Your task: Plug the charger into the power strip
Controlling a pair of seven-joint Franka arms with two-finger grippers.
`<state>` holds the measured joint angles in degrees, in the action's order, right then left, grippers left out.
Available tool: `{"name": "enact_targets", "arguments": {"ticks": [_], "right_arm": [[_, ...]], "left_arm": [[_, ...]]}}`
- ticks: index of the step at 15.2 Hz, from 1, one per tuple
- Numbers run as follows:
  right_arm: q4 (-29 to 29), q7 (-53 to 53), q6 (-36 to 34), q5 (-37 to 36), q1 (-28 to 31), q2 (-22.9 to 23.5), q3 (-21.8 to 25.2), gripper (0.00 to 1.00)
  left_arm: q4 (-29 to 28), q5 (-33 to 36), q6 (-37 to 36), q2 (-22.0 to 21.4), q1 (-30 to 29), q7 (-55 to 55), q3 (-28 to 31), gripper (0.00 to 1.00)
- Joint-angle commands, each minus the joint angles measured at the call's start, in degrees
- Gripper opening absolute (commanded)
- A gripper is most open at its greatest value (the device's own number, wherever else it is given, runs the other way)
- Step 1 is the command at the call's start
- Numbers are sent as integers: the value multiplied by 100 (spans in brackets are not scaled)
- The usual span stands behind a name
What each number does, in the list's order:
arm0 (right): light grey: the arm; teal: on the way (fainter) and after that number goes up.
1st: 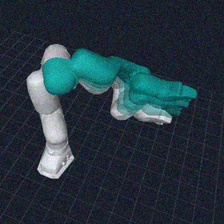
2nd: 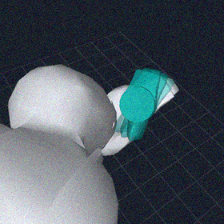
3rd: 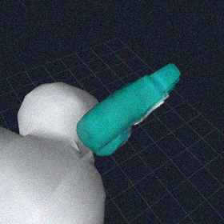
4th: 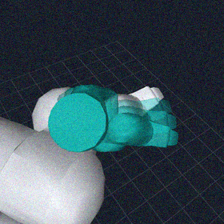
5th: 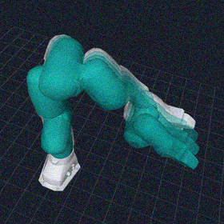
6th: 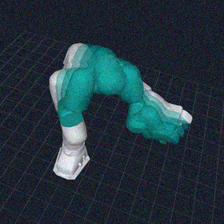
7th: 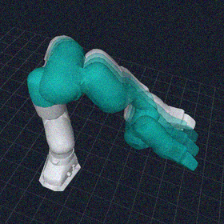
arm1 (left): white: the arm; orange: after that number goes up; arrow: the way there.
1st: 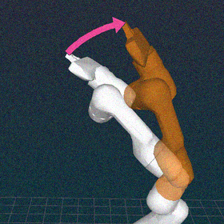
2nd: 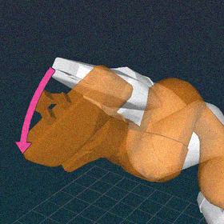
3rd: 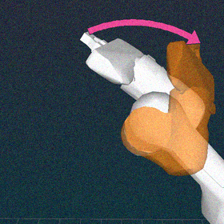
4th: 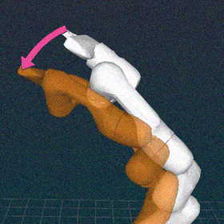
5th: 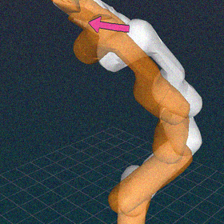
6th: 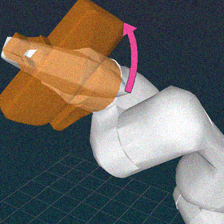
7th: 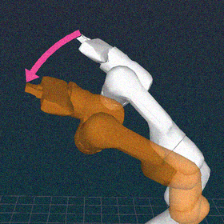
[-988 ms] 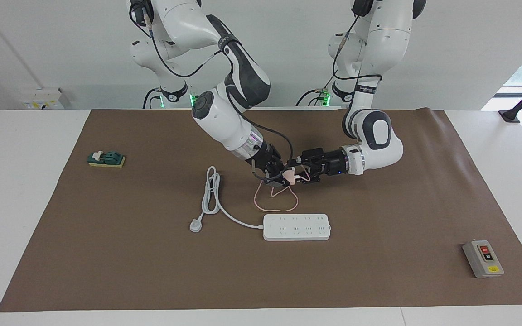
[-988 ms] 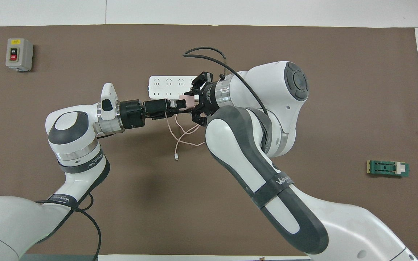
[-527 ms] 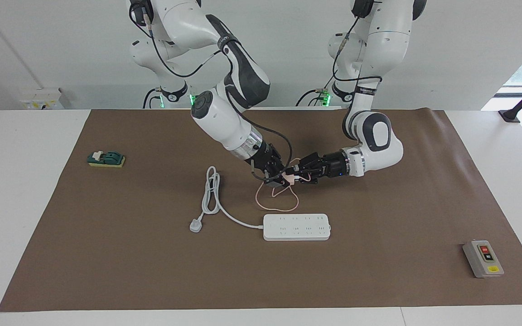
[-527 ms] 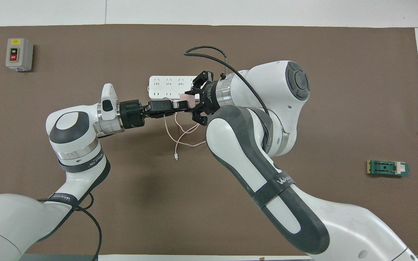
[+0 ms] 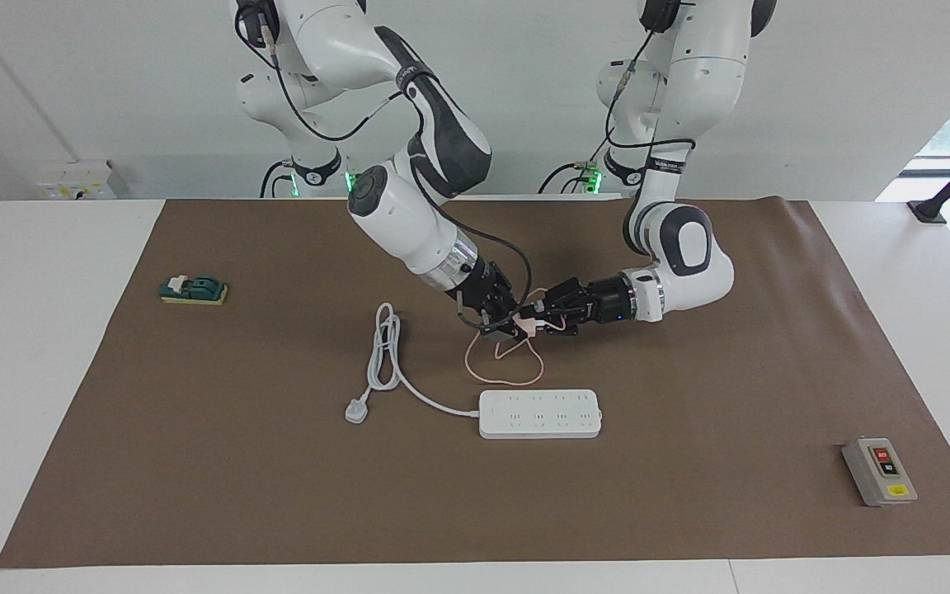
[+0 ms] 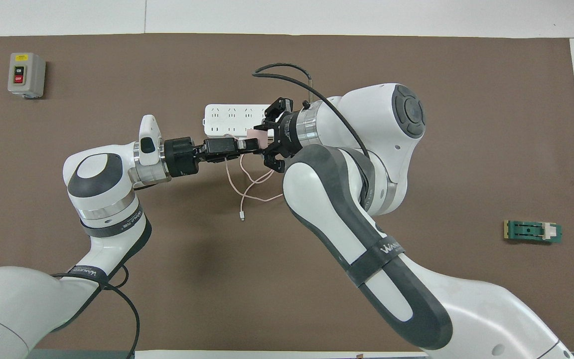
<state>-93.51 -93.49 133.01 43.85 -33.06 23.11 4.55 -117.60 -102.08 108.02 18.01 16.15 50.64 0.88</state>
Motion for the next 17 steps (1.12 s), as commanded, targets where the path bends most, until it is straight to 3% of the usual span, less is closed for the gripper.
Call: {"name": "enact_targets", "arguments": {"ticks": [1, 7, 10, 14, 17], "right_arm": [[-18, -90, -47, 71, 19, 10, 11, 100], [-106, -20, -179, -8, 63, -122, 63, 100], [-132, 68, -232, -113, 238, -254, 72, 100], [-150, 602, -801, -438, 677, -491, 72, 100], [-132, 1261, -1267, -606, 1195, -719, 81, 100]], "left_arm": [[106, -23, -17, 27, -59, 7, 26, 0], [123, -14, 255, -78, -253, -212, 44, 0], [132, 327, 798, -306, -271, -510, 53, 0], [114, 1784, 1371, -763, -586, -1685, 61, 0], [368, 3522, 1565, -931, -868, -2837, 61, 0]]}}
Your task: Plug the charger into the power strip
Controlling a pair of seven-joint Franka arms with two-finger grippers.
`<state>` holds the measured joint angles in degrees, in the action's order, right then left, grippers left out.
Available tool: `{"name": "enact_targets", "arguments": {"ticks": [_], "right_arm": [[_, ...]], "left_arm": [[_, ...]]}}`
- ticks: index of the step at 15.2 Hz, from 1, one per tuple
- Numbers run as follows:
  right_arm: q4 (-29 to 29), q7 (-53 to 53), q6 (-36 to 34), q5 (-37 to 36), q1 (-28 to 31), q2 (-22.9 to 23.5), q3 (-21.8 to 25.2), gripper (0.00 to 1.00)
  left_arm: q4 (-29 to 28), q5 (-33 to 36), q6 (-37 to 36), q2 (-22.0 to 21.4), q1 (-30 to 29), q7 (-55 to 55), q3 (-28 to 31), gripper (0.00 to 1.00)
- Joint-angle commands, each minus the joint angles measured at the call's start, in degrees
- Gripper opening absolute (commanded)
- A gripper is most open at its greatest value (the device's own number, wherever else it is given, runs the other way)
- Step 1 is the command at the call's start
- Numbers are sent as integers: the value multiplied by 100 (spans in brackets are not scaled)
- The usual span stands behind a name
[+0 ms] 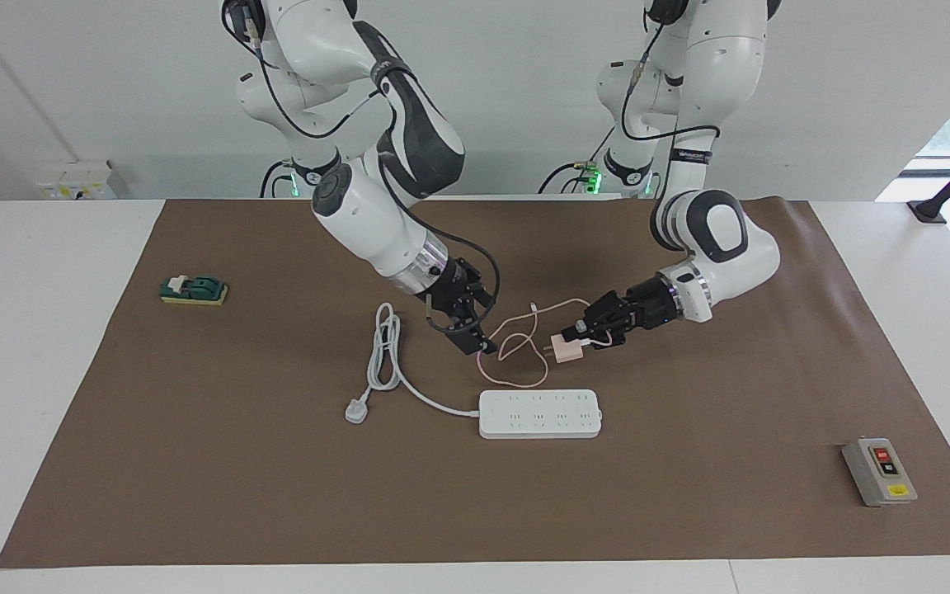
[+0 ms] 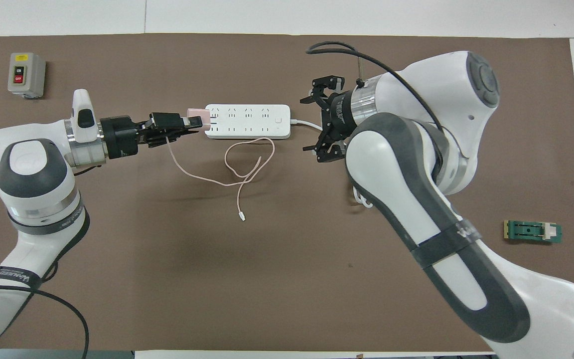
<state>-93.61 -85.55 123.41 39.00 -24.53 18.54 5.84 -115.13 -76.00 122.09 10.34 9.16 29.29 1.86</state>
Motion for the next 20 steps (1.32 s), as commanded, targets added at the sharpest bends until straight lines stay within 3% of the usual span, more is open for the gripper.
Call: {"name": "enact_targets", "arguments": {"ticks": [1, 4, 7, 12, 15, 17, 20], "right_arm": [[-122, 696, -491, -199, 439, -333, -47, 100], [-96, 1215, -1167, -1005, 686, -640, -47, 100], [-87, 1655, -1687, -1631, 730, -878, -47, 100], [-87, 2717, -2320, -2361, 1107, -1151, -47, 100], [-122, 3666, -2540, -2475, 1424, -1300, -65, 100], [-166, 4010, -2637, -2799, 1469, -1467, -65, 100], [-158, 5045, -2962, -3371, 1477, -1625, -74, 100]], "left_arm": [[210, 1468, 140, -251, -230, -1123, -37, 0], [639, 3445, -61, -366, -248, -2240, -37, 0], [1185, 4529, -729, -340, -283, -2892, -28, 0], [1581, 5366, -986, -278, -328, -2990, -11, 0], [1616, 5411, -880, -349, -389, -3200, -10, 0], [1687, 5455, -844, -340, -354, -3734, 7, 0], [1757, 5525, -888, -357, -398, -5436, 16, 0]]}}
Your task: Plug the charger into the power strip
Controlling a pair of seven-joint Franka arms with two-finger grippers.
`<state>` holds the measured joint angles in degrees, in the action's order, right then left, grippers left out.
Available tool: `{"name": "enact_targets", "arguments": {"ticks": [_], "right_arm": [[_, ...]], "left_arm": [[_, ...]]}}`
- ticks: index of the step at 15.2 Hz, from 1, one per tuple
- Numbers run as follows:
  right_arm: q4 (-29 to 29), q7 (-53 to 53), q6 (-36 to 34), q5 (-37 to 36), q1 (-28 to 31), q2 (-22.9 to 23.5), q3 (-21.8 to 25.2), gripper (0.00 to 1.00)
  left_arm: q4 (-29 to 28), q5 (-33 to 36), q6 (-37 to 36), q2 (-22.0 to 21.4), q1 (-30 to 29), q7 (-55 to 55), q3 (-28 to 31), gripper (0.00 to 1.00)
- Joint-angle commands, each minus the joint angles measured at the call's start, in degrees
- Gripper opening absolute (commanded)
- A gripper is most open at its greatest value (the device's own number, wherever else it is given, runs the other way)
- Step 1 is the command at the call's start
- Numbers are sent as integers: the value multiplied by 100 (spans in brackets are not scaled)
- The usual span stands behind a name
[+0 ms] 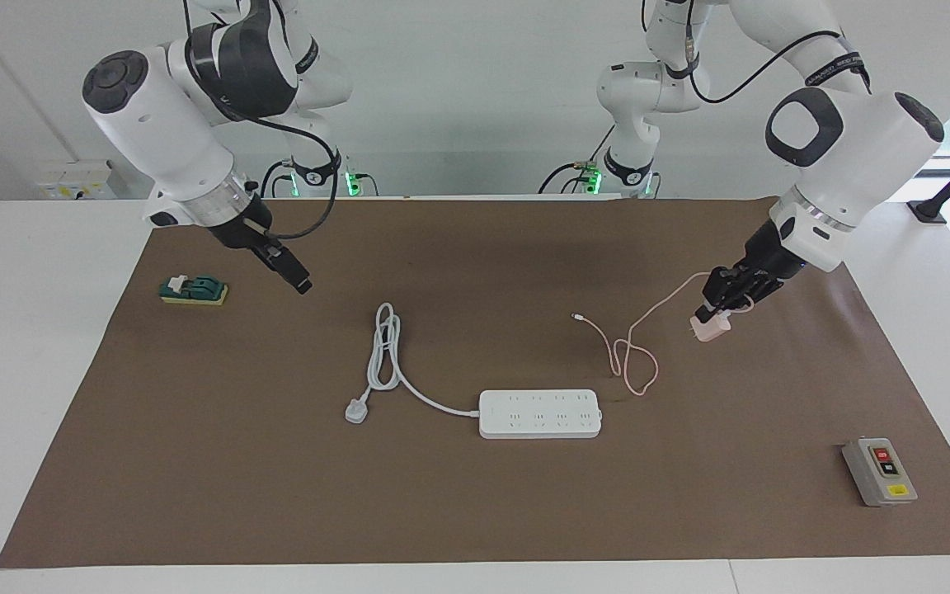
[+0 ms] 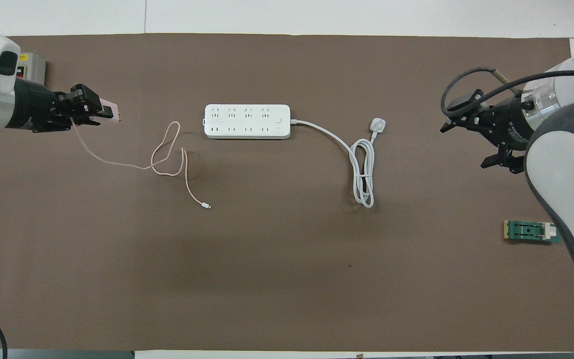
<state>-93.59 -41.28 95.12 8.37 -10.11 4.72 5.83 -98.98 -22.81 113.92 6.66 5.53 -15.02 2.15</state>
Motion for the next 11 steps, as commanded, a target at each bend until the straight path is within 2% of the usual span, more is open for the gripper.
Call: {"name": "enact_targets", "arguments": {"ticks": [1, 4, 6, 9, 11], "right_arm": [[-142, 891, -221, -371, 79, -305, -65, 100], [-107, 2128, -318, -679, 246, -331, -65, 100], [-107, 2755, -397, -688, 352, -331, -47, 100], [-72, 2739, -608, -670, 387, -340, -47, 100], [-72, 2739, -583, -644, 396, -340, -29, 100]], "left_arm": [[134, 259, -80, 11, -44, -1481, -13, 0], [212, 575, -89, 20, 9, -2547, -39, 0], [362, 620, -255, 63, 9, -2646, -40, 0], [485, 1215, -291, 55, 18, -3224, -39, 0], [477, 1332, -282, 55, 18, -3428, -40, 0]]}}
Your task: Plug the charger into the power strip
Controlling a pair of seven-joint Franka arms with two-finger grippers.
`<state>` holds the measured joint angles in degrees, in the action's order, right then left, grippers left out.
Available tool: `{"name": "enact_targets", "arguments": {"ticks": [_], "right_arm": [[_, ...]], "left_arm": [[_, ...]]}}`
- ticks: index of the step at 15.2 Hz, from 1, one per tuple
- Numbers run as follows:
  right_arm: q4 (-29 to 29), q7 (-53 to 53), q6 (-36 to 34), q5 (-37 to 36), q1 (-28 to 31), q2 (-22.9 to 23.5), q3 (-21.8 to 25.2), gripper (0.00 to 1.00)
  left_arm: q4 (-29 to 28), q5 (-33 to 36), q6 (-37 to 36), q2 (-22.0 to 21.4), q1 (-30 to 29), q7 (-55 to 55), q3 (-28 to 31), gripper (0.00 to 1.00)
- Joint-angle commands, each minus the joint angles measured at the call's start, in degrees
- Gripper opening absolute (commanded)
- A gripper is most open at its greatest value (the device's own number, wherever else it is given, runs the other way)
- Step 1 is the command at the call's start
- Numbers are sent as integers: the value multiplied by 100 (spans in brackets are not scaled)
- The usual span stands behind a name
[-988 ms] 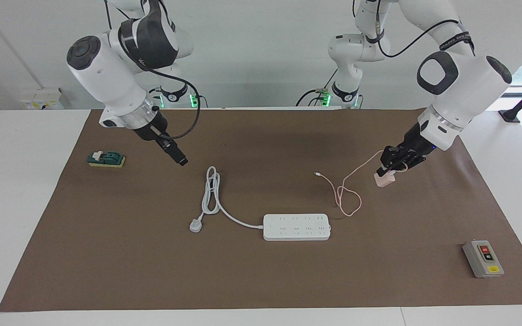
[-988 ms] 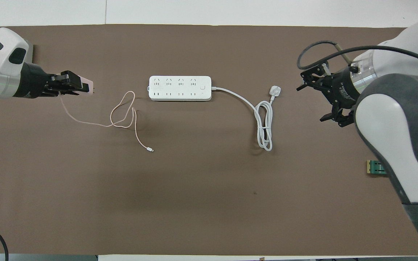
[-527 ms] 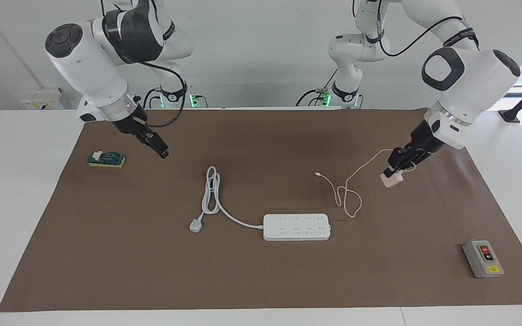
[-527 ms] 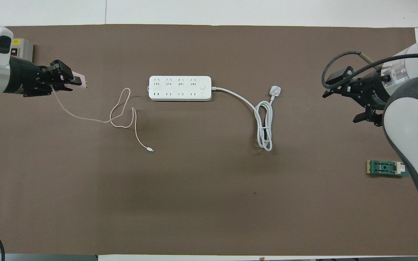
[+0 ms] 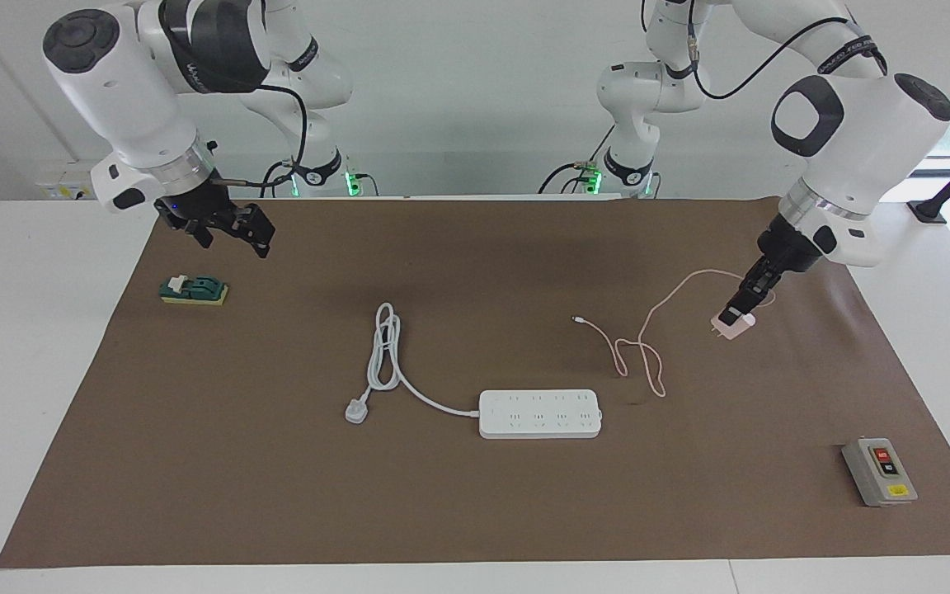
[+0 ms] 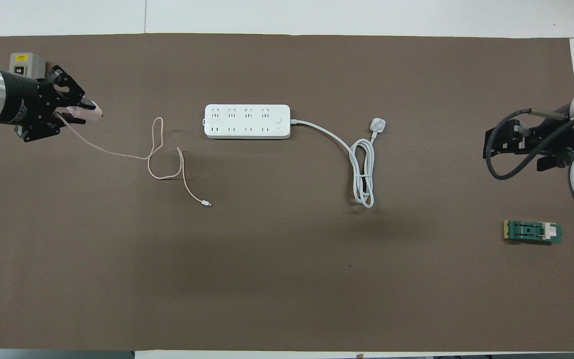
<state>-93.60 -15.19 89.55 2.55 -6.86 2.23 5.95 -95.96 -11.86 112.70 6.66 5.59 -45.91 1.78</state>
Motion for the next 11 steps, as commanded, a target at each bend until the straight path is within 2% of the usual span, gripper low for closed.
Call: {"name": "enact_targets", "arguments": {"ticks": [1, 3, 5, 7, 11], "right_arm": [[-44, 121, 61, -44, 71, -100, -59, 100], [44, 235, 72, -53, 88, -135, -50, 100], [26, 829, -87, -62, 123, -188, -41, 100], [44, 1053, -105, -62, 123, -170, 11, 100], [62, 1280, -263, -70, 71, -179, 143, 100]], "left_arm": [[174, 271, -196, 64, 21, -575, 15, 0], [182, 603, -292, 55, 39, -1093, -3, 0], [191, 755, -424, 72, 82, -1576, -3, 0], [209, 1008, -416, 169, 432, -2357, -20, 0], [639, 1387, -416, 845, 970, -4002, -20, 0]]}}
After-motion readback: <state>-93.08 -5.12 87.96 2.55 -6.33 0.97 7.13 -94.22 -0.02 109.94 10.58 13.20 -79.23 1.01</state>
